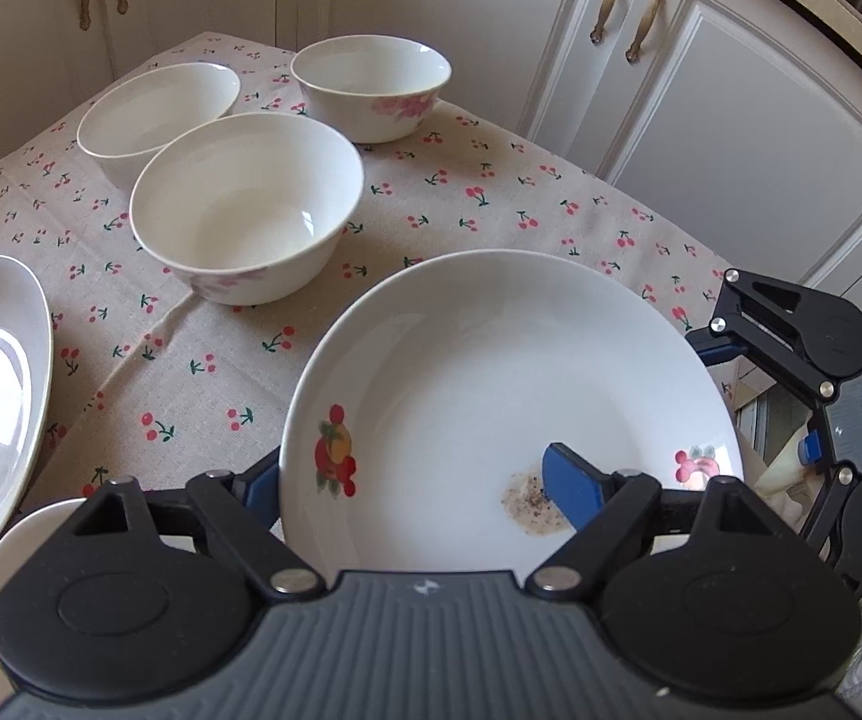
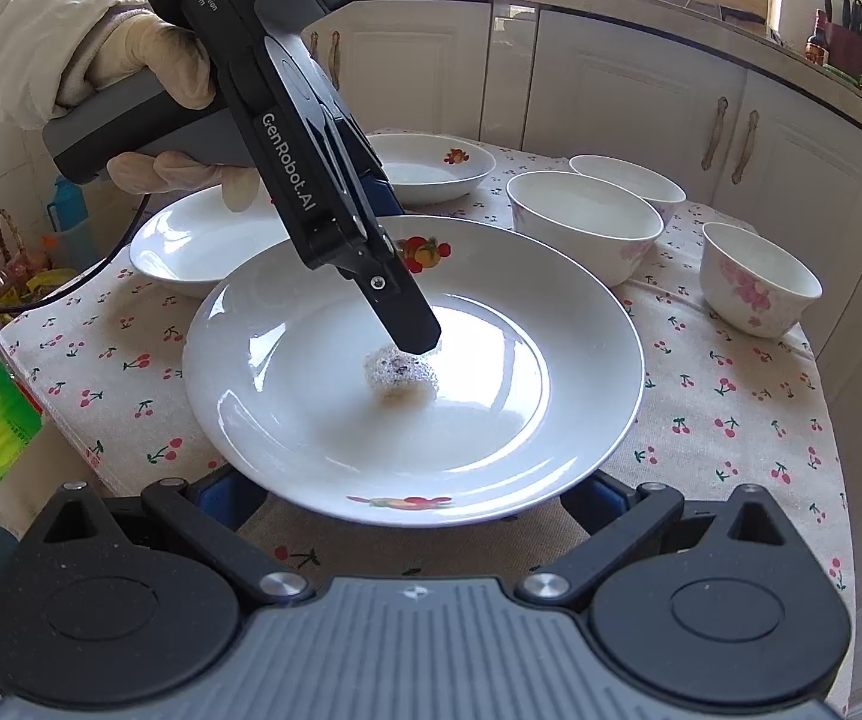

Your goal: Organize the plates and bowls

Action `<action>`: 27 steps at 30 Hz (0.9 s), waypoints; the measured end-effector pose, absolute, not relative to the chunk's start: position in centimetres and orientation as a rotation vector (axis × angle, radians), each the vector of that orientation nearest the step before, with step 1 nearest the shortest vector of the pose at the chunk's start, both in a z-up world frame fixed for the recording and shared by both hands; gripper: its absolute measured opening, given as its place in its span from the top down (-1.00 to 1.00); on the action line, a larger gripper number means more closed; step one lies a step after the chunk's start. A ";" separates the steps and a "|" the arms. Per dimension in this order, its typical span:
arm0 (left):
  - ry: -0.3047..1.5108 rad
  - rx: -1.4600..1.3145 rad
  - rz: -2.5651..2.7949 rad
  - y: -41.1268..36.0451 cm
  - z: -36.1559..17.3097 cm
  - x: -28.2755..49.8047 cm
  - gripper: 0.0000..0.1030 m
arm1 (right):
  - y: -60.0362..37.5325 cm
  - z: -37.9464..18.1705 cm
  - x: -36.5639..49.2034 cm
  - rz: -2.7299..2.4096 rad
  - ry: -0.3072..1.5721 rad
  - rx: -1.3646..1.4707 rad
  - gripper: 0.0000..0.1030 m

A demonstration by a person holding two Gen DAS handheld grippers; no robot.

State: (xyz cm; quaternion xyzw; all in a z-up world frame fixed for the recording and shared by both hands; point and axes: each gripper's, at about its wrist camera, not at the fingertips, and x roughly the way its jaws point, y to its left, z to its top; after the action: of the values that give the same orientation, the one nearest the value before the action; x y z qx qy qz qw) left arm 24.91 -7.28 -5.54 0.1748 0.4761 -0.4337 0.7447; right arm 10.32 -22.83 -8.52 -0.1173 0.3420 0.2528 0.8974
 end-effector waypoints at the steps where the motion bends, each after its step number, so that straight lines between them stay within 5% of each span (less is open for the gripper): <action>1: 1.038 0.381 -0.949 -7.2 -5.3 24.8 -0.66 | -22.8 -8.4 10.4 0.526 0.708 -0.244 -1.00; 27: 0.971 0.231 -0.749 4.2 -2.6 24.4 -0.66 | -14.9 -5.4 14.2 0.729 0.681 -0.351 -1.00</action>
State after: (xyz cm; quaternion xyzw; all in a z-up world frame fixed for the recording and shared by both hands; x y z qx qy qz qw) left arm 24.45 4.20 -2.56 0.1082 0.4547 -0.3507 0.8115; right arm 14.18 -14.92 -5.44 -0.1673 0.3248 0.3478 0.8634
